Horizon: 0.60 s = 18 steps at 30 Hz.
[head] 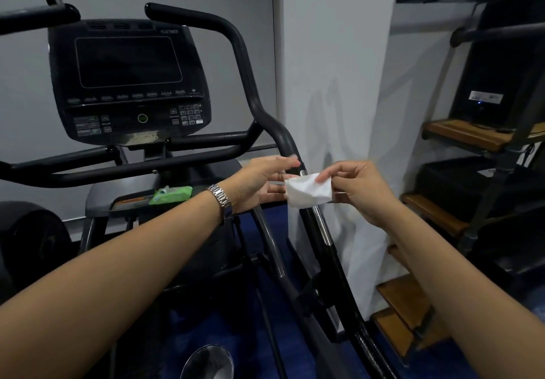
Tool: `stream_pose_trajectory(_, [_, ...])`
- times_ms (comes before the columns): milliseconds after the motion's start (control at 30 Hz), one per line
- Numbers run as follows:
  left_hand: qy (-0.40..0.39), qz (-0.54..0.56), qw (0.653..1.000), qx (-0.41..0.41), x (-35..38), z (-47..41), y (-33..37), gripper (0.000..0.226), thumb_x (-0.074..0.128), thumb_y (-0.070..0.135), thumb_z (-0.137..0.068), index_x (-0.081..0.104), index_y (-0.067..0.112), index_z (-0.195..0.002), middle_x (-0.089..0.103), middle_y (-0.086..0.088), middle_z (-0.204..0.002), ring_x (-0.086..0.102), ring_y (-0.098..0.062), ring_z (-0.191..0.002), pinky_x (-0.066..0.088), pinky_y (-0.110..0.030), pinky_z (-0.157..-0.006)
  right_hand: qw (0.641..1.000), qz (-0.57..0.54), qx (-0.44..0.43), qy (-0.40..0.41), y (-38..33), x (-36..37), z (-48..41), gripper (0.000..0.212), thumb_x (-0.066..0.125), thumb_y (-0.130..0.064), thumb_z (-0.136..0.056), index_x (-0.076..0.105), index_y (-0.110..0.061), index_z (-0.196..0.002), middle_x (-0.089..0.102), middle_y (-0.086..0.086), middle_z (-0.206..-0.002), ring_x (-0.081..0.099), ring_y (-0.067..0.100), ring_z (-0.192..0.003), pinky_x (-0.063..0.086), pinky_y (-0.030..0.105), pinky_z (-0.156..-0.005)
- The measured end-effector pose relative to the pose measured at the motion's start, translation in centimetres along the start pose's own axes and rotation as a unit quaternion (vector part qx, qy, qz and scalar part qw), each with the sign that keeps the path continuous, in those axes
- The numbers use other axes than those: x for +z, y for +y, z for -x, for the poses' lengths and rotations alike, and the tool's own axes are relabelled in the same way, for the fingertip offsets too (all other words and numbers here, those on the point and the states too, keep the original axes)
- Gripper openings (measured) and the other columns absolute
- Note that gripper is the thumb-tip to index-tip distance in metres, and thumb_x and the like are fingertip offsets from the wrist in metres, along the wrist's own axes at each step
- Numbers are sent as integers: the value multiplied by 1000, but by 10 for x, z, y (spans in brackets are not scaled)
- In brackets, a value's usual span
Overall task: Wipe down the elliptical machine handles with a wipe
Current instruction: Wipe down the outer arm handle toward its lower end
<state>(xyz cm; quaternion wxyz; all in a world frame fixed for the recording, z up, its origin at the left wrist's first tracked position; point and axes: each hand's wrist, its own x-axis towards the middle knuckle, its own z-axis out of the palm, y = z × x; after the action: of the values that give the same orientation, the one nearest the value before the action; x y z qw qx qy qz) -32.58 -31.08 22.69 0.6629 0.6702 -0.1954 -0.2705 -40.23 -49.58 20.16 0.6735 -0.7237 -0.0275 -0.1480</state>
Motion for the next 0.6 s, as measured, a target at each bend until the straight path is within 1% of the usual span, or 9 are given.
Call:
stream_pose_trajectory(100, [10,-46,999,18,7,-3,-4,30,69,3,-80,61,8,-108,68,-8,-90,61,-19,-75,56,-22,-67,999,-41,14,22,2,0,-1,27,51,10,-89,71,-6,-81,70,13,-80,66,20,-70,57,26,-60])
stream_pose_trajectory(167, [24,-27,999,31,10,-7,-7,28,68,-4,-78,61,7,-103,66,-11,-88,58,-19,-72,55,-22,-67,983,-173,48,38,6,1,0,13,57,-3,-89,69,-5,-94,69,13,-85,66,20,-71,58,26,-63])
stream_pose_trajectory(233, [48,21,998,47,14,-11,-8,28,68,-6,-78,59,6,-102,65,-12,-86,57,-17,-68,54,-21,-62,947,-309,74,51,12,5,0,24,67,-17,-81,65,-3,-101,70,14,-92,68,24,-81,57,31,-74])
stream_pose_trajectory(267, [62,39,996,55,17,-14,-8,28,68,-7,-78,58,7,-101,64,-12,-86,58,-16,-66,54,-20,-60,935,-342,78,55,15,7,0,31,69,-19,-76,64,-2,-102,71,14,-93,69,24,-86,58,32,-79])
stream_pose_trajectory(367, [85,34,993,77,26,-22,-11,28,70,-7,-76,55,8,-95,62,-11,-85,60,-15,-68,54,-21,-60,925,-362,74,85,22,16,0,34,71,-12,-74,62,0,-104,71,15,-95,70,22,-85,59,30,-76])
stream_pose_trajectory(467, [98,-63,986,122,26,-30,-12,24,72,-2,-76,55,7,-88,59,-12,-81,60,-20,-73,55,-32,-71,925,-337,97,144,25,11,-7,18,64,1,-84,62,-2,-101,69,15,-91,70,19,-74,58,25,-66])
stream_pose_trajectory(500, [121,-130,971,162,24,-33,-11,20,72,2,-77,56,7,-87,61,-14,-82,61,-23,-74,55,-34,-74,926,-327,104,159,26,6,-9,15,62,2,-86,62,-3,-100,69,15,-90,69,18,-72,58,24,-63])
stream_pose_trajectory(533, [153,-214,941,210,19,-36,-8,15,71,7,-80,57,8,-87,63,-14,-84,62,-24,-75,55,-33,-74,927,-313,107,178,28,0,-12,14,61,4,-87,62,-3,-99,68,15,-91,68,19,-74,58,24,-64])
stream_pose_trajectory(600, [202,-387,849,297,5,-43,-1,6,62,12,-86,60,12,-92,63,-6,-90,60,-15,-80,52,-28,-73,934,-258,93,230,32,-15,-18,16,62,5,-86,63,-5,-99,67,16,-96,67,22,-82,58,32,-76])
